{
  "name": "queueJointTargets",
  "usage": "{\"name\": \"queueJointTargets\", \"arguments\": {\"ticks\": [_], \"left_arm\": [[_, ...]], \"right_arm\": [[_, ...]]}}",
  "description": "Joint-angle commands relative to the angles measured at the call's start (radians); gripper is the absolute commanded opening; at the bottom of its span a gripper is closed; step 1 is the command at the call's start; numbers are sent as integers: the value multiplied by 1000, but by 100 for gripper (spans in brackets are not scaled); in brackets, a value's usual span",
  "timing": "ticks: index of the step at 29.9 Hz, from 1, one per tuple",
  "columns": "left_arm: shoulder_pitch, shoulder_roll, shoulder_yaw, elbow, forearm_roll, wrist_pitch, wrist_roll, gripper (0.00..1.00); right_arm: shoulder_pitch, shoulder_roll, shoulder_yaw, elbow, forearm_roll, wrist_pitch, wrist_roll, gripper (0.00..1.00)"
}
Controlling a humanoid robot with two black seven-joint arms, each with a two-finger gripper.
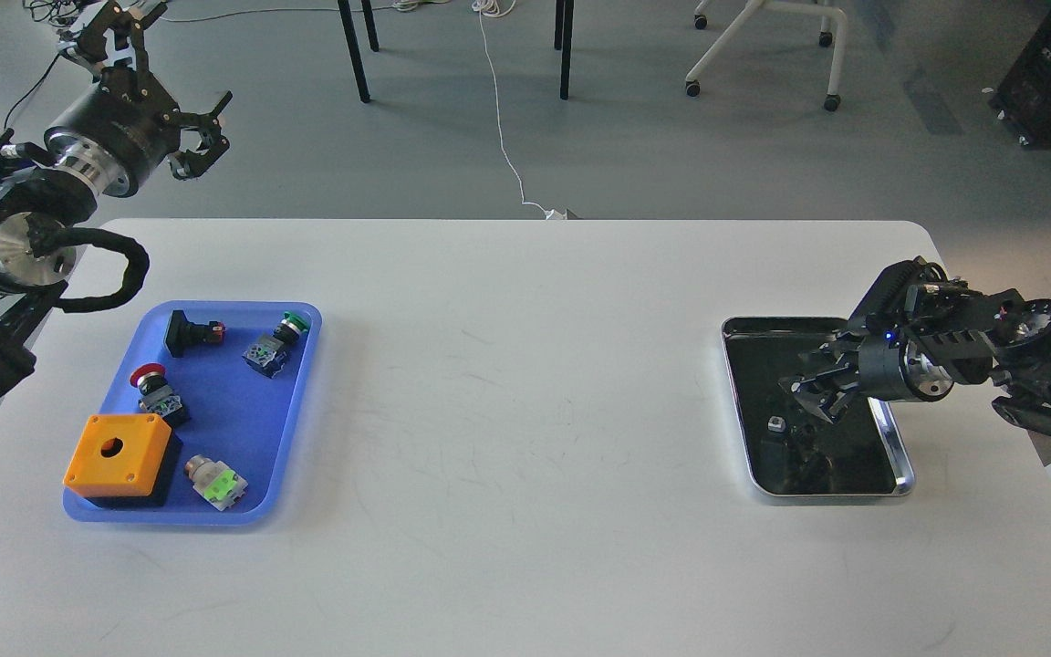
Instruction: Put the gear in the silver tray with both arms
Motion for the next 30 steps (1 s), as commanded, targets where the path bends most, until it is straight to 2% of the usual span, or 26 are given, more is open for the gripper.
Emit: {"name": "queueJointTargets", "arguments": {"ticks": [1,6,9,13,20,23,30], "left_arm": [[-3,1,-2,0,0,2,0,98],[-12,-5,5,0,0,3,6,98],[-23,-8,3,0,0,0,5,98],[-29,-15,3,0,0,-4,2,98],[-28,-69,-51,0,-9,-24,2,98],[-28,-117,-74,1,-11,-23,5,98],[-28,-245,-158,83,-14,-24,12,98]], "right_arm": [[52,-51,78,38,8,-2,0,97],[71,-98,386,29,63,52,0,99],[57,-98,569,21,202,119,0,99],[-9,-83,773,16,375,123,0,99],[-136,72,1159,-164,434,118,0,99],[-158,97,1294,-188,489,133,0,99],[-185,123,1413,-192,1002,251,0,99]]}}
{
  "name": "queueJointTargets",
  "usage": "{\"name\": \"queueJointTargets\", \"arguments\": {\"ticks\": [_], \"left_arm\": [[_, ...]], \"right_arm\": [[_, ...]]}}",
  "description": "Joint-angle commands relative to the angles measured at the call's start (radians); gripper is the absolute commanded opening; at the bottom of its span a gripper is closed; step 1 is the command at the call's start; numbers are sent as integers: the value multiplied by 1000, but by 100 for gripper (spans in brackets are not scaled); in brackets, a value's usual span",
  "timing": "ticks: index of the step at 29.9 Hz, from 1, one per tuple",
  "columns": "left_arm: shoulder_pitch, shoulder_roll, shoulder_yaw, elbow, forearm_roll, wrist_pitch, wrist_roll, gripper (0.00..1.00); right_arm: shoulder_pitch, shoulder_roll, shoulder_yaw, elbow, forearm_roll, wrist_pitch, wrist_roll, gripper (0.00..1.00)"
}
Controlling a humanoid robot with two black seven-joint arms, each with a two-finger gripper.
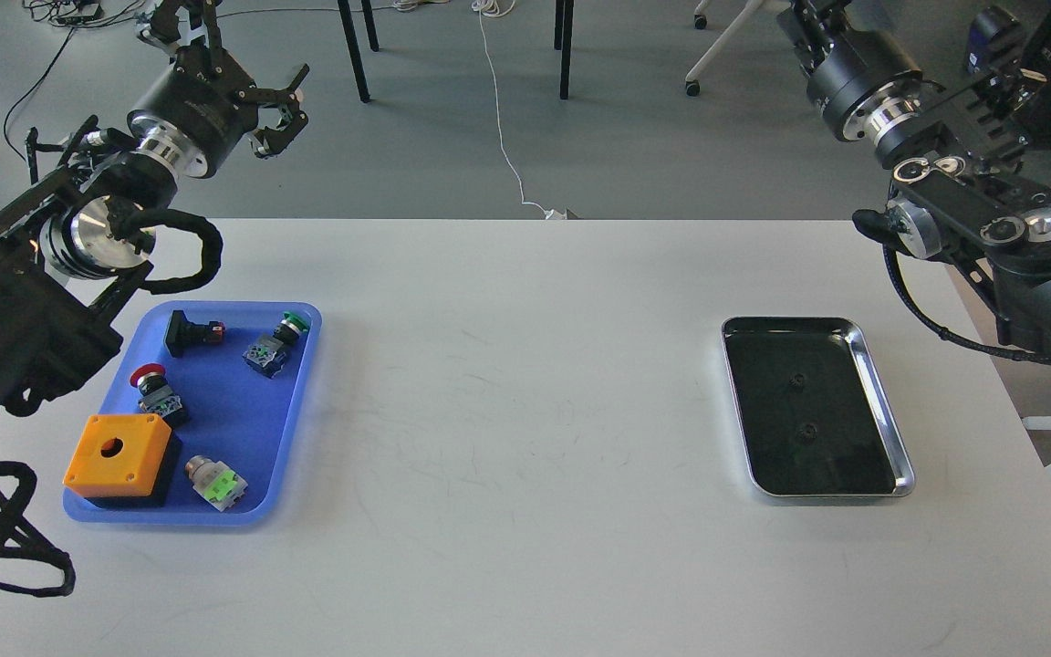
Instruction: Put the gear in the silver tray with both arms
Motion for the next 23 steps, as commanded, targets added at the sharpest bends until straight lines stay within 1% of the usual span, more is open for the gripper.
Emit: {"name": "queueJointTargets", "arguments": {"ticks": [1,4,6,8,10,12,15,19,23], "left_arm": [[1,-53,-52,36,-4,-1,5,98],[7,-73,-67,40,-17,-1,7,98],[11,-88,-67,58,-20,-1,7,98],[11,-114,-67,96,-21,-2,7,98],[11,-136,-70,119,-23,-8,7,98],[17,-142,-70,121,-23,-21,5,98],[30,-143,-72,121,-24,-31,5,98],[39,-151,-72,110,-84,-25,-1,98],[45,-179,-78,104,-120,-22,-10,98]], "right_arm": [[-5,15,31,-4,260,44,0,99],[-18,17,61,7,435,59,0,99],[-46,17,110,2,534,133,0,99],[-80,20,159,-4,578,212,0,99],[-118,43,212,-4,592,262,-7,99],[-153,69,267,-3,592,270,-28,99],[-205,76,343,2,594,279,-53,99],[-249,89,402,8,594,288,-54,99],[-264,116,405,25,594,349,-53,99]]}}
